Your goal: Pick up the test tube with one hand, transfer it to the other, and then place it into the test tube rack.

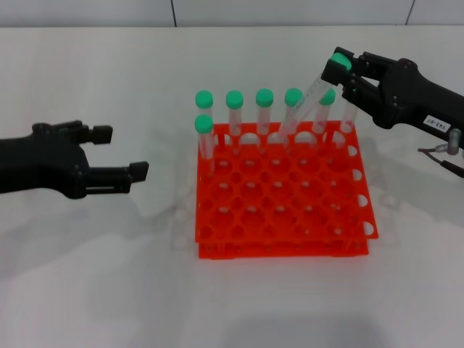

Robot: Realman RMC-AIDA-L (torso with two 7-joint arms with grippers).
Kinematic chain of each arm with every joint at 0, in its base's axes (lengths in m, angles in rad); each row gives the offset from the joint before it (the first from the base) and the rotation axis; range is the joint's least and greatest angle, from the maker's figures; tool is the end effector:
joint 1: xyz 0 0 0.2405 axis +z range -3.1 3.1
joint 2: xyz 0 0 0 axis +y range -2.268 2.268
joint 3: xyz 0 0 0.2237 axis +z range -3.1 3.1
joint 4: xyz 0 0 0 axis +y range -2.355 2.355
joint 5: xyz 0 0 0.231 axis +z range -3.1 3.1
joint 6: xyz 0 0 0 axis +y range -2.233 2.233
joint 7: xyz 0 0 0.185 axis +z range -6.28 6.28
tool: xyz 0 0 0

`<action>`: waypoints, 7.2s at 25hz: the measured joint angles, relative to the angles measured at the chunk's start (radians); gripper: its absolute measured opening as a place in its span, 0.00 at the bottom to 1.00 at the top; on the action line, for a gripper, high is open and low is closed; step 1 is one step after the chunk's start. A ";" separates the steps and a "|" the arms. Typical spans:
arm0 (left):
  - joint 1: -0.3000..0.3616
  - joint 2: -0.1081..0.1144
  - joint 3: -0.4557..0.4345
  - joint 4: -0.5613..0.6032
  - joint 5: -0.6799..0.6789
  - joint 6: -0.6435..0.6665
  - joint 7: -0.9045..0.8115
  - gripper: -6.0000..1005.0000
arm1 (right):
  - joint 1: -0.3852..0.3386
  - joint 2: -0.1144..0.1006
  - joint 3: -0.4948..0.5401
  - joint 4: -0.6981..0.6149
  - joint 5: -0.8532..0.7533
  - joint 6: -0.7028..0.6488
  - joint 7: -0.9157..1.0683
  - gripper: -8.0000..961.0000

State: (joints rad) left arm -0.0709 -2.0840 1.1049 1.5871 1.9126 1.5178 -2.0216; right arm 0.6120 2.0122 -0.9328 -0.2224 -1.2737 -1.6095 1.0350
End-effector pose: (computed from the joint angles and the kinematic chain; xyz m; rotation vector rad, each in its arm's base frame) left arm -0.2010 0.3092 0.0613 -2.5827 -0.7531 -0.3836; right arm 0.1823 0.3568 -0.0166 -2.4143 0.4674 1.3309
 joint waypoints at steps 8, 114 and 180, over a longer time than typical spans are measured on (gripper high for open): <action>0.001 0.002 -0.005 -0.074 0.012 -0.005 0.062 0.89 | -0.010 0.000 -0.006 -0.008 -0.004 0.003 0.000 0.30; -0.007 0.003 0.007 -0.206 0.016 -0.030 0.196 0.89 | 0.071 0.015 -0.562 -0.394 0.077 0.487 0.195 0.36; -0.007 0.001 -0.004 -0.245 0.002 -0.031 0.276 0.89 | -0.117 -0.047 -0.602 -0.483 0.127 0.327 0.129 0.64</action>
State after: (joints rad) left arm -0.0782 -2.0827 1.1006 1.3424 1.9147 1.4870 -1.7459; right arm 0.4953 1.9656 -1.5348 -0.7054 -1.1464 -1.2822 1.1636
